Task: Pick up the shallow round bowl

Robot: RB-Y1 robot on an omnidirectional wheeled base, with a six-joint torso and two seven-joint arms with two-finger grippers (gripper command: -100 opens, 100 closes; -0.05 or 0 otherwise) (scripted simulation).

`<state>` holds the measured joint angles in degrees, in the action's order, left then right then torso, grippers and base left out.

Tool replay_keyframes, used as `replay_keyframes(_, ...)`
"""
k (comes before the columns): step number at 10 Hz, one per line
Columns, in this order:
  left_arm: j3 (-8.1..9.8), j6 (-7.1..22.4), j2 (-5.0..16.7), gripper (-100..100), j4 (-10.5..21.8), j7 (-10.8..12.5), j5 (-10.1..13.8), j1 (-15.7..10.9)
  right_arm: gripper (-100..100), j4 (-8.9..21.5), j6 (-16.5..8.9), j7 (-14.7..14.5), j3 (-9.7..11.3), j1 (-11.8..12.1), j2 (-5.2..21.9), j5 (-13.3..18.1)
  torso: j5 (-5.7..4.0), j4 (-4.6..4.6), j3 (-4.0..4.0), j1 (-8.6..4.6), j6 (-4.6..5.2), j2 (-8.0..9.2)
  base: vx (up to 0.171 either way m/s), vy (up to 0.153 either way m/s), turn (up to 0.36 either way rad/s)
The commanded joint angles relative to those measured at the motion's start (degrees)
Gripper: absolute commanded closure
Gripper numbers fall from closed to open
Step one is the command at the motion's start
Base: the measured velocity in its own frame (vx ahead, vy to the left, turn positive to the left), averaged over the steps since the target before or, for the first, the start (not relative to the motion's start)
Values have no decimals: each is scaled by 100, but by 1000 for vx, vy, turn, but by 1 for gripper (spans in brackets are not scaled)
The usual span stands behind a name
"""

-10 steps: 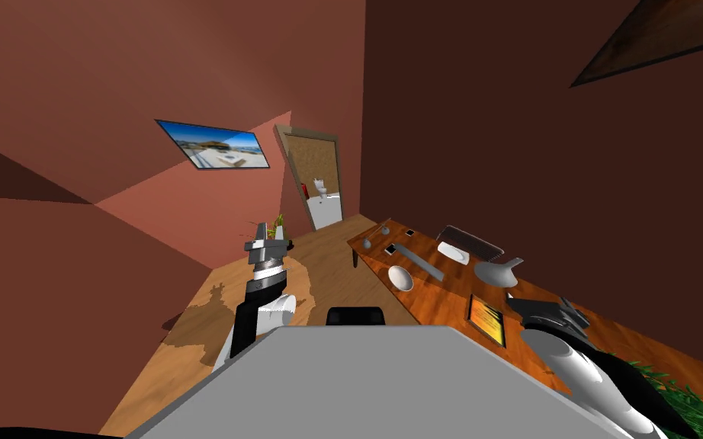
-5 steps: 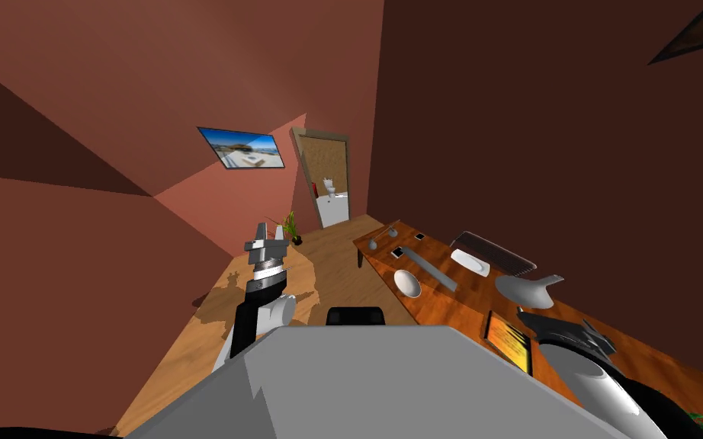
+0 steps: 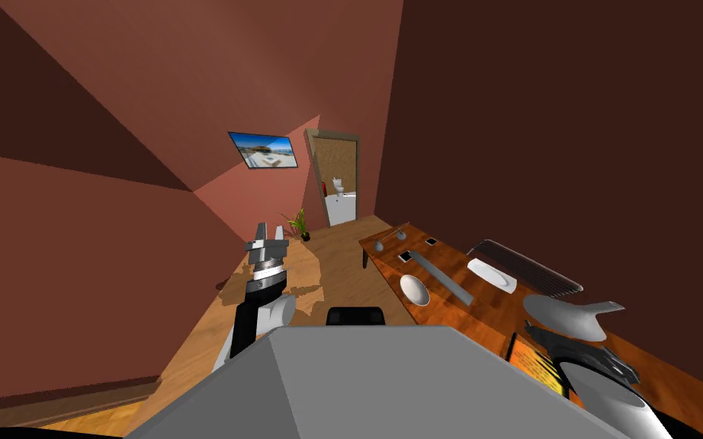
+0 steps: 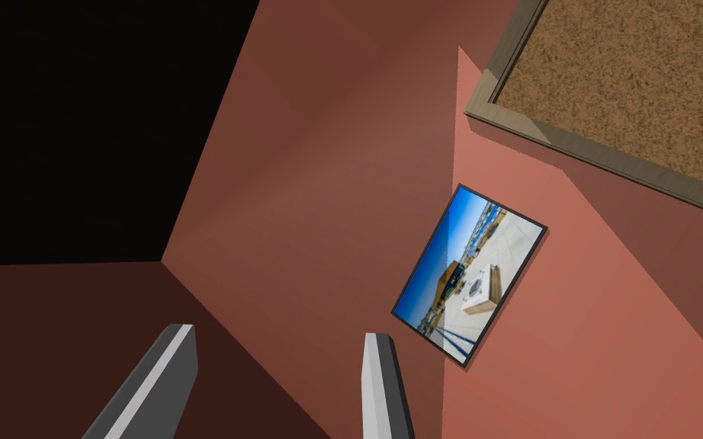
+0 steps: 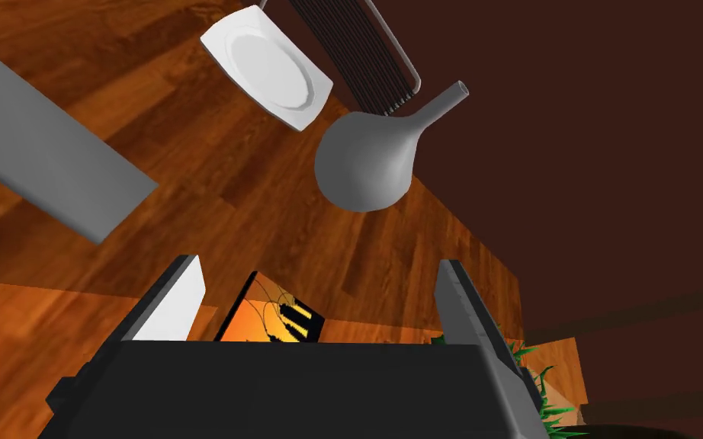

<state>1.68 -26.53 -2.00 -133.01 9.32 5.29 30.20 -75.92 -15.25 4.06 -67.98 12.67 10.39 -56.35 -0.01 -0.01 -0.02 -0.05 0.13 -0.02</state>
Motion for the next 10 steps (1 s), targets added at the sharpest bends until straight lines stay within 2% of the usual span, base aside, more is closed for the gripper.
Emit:
replay_keyframes(1, 0, 0, 0, 0, 0, 0, 0, 0, -100, 286, -125, -34, -286, -62, 13, -286, 0, 0, 0, 0, 0, 0, -5, 1, 279)
replay_keyframes(2, -1, 0, 0, 0, 0, 0, 0, -2, -100, 348, -125, -34, -314, -62, 13, -333, 0, 1, 0, 0, -10, -1, -5, -10, 187)
replay_keyframes(3, 0, 0, 0, 0, 0, 0, 0, 0, -100, 584, -305, -36, -582, -149, -21, -500, -1, 0, 0, -1, -3, -1, -4, -6, 344)
replay_keyframes(4, -1, 0, 0, 0, 0, 0, 0, -1, -100, 617, -305, -36, -645, -149, -21, -566, -1, 1, -1, -2, -10, -2, -1, -13, 138)
replay_keyframes(5, 0, 0, 0, 0, 0, 0, 0, 0, -100, 881, -477, -39, -868, -233, -63, -769, -1, 0, -1, -2, -1, -2, -4, -7, 279)
replay_keyframes(6, -1, 0, 0, 0, 0, 0, 0, -1, -100, 881, -477, -39, -968, -233, -63, -792, -1, 1, 0, 0, -7, -1, -4, -11, 138)
replay_keyframes(7, 0, 0, 0, 0, 0, 0, 0, 0, -100, 1064, -639, -42, -1204, -316, -112, -958, 0, 0, -1, -2, -1, -1, -6, -9, 257)
replay_keyframes(8, 0, 0, 0, 0, 0, 0, 0, -1, -100, 1140, -639, -42, -1283, -316, -112, -1010, -1, 1, 0, -1, -7, -1, -2, -13, 148)
replay_keyframes(9, 0, 0, 0, 0, 0, 0, 0, 0, -100, 1357, -791, -45, -1486, -398, -169, -1217, -1, 0, 0, -3, -1, -1, -4, -11, 266)
replay_keyframes(10, 0, 0, 0, 0, 0, 0, 0, -1, -100, 1392, -791, -45, -1586, -398, -169, -1217, -1, 1, -1, -2, -7, -3, -4, -14, 157)
